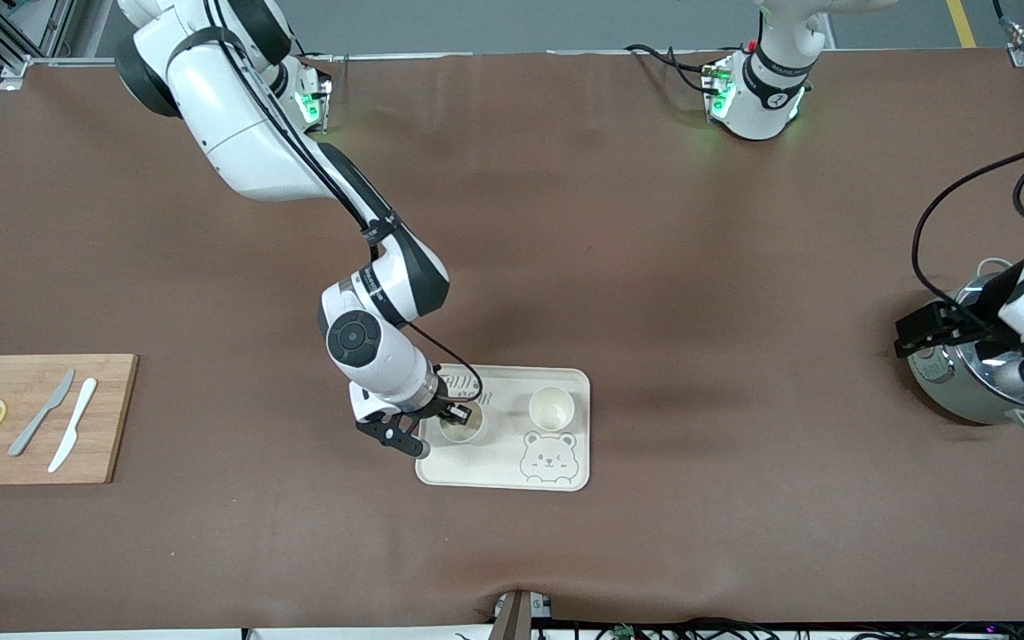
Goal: Place white IKEA cup upright on tray with both arms
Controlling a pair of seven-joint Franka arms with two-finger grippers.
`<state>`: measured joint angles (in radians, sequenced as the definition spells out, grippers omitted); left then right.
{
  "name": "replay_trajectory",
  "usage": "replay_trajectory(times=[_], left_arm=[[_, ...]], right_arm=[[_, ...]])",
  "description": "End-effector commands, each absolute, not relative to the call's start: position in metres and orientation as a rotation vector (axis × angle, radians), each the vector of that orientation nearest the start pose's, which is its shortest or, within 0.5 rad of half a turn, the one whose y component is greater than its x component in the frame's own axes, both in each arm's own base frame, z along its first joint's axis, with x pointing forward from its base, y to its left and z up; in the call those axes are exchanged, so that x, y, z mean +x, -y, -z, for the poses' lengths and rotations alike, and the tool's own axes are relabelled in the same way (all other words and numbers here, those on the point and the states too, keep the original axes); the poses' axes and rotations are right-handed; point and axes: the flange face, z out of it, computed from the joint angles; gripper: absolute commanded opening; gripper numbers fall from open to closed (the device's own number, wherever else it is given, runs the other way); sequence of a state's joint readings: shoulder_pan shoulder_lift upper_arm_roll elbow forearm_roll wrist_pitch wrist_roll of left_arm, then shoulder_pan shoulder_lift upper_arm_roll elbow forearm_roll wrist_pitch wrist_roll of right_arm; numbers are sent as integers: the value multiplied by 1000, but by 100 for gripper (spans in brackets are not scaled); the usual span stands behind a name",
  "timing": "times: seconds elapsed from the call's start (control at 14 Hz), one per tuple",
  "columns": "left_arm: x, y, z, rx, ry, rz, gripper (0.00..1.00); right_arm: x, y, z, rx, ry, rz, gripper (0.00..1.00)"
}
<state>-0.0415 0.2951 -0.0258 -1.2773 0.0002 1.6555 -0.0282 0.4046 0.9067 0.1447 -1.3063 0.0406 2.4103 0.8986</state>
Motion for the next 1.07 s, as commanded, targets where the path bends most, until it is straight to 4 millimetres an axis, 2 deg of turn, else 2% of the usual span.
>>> replay_trajectory(times=[0.0, 0.14, 0.36, 0.5, 0.71, 1.0], left_arm=[[629, 44, -616, -3157, -40, 105, 100], [619, 44, -627, -3157, -43, 98, 100], [595, 46, -651, -3155, -56, 89, 100], [579, 45, -661, -3153, -58, 89, 100], [560, 42, -660, -3150, -80, 65, 100], [547, 43, -653, -3147, -85, 29, 100]], right_arm=[[667, -378, -214, -2829, -661, 119, 0], [666, -379, -213, -2829, -661, 119, 0], [666, -380, -209, -2825, -660, 125, 0], [668, -376, -209, -2825, -667, 133, 1], [668, -376, -209, -2826, -667, 132, 31], [668, -376, -209, -2824, -671, 130, 59]])
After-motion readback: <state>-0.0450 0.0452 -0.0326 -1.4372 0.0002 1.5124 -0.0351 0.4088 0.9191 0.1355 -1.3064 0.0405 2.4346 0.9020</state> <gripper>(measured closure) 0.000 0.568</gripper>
